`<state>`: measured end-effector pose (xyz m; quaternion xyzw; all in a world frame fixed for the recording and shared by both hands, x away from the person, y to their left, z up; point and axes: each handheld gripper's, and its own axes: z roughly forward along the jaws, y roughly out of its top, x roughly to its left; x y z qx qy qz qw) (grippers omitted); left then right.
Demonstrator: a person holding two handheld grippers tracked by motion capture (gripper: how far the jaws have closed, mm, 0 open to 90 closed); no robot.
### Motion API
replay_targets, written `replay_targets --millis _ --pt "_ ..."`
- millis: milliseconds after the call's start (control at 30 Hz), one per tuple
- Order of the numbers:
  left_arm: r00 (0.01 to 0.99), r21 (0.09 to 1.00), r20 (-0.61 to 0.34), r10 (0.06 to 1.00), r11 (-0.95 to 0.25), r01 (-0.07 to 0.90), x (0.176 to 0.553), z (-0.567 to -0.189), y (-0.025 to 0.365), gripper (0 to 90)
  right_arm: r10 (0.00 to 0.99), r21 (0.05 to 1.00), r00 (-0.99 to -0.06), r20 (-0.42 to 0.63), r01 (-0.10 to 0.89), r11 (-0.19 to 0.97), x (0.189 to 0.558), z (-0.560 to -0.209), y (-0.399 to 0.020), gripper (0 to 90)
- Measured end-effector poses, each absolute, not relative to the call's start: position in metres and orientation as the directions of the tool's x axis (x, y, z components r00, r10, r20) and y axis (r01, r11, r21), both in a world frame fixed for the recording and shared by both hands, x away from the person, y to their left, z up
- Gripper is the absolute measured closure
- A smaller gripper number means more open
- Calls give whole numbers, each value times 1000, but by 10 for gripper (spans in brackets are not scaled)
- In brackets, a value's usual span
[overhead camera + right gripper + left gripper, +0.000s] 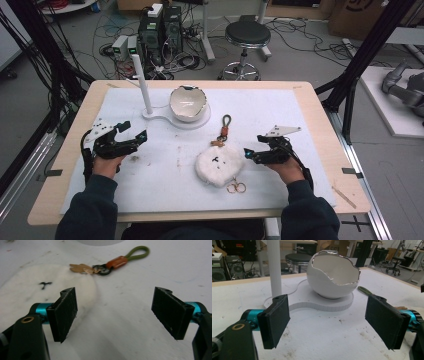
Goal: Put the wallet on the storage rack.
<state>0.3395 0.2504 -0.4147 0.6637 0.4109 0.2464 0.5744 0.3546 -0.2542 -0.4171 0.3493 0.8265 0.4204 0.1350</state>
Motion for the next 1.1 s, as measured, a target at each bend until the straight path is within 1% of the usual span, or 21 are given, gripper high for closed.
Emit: replay_targets --millis 33,233,267,300,400,433,467,500,533,600,633,700,733,833,867,900,933,1000,1033,1100 --pt "537 964 -148 831 1 265 340 -415 251 195 667 786 -738 105 473 399 355 -420 -246 213" --pt "539 962 -146 830 -6 271 340 -415 250 195 627 766 -768 126 478 431 355 -426 -232 215" --pt "540 962 -144 829 -10 272 340 -415 249 196 611 750 -779 141 487 448 355 -430 -227 225" --pt "545 962 -140 827 -18 273 340 -415 249 196 602 740 -785 146 490 460 355 -432 -225 261" --pt "545 961 -140 827 -18 274 340 -416 248 197 587 727 -796 145 488 483 355 -435 -222 280" --pt "545 961 -141 827 -18 277 340 -416 248 198 583 705 -799 149 499 504 355 -438 -219 322" --pt "545 960 -144 826 -17 279 340 -416 247 199 571 658 -800 186 533 532 356 -443 -216 392" --pt "546 960 -142 826 -20 280 340 -417 247 199 568 657 -800 192 535 531 356 -443 -216 447" --pt "548 959 -143 824 -21 282 340 -417 247 199 568 657 -800 192 535 531 356 -443 -216 447" --pt "551 958 -143 822 -24 285 340 -417 246 200 556 650 -802 219 545 530 357 -442 -217 567" --pt "555 957 -145 819 -26 289 340 -417 245 201 554 648 -800 231 551 526 356 -441 -217 661" --pt "566 955 -153 810 -26 296 340 -418 242 208 531 671 -824 198 509 539 353 -435 -218 768" --pt "573 954 -159 804 -25 299 340 -418 239 208 531 671 -824 198 509 539 353 -435 -218 768" --pt "615 951 -168 771 -38 307 340 -419 230 233 491 751 -851 186 445 488 349 -425 -222 781" --pt "630 950 -169 758 -45 309 340 -419 227 233 491 751 -851 186 445 488 349 -425 -222 781" --pt "647 948 -176 742 -48 314 340 -418 223 236 481 783 -861 165 411 467 347 -421 -223 782" --pt "664 946 -188 724 -47 319 340 -418 218 239 480 804 -865 145 386 452 345 -417 -223 782" --pt "697 944 -203 688 -51 325 339 -418 209 251 510 844 -854 101 346 411 341 -409 -221 782" --pt "712 943 -210 670 -54 329 339 -418 203 251 510 844 -854 101 346 411 341 -409 -221 782" --pt "761 937 -229 607 -73 341 337 -420 188 275 517 868 -852 85 318 382 340 -405 -217 782"
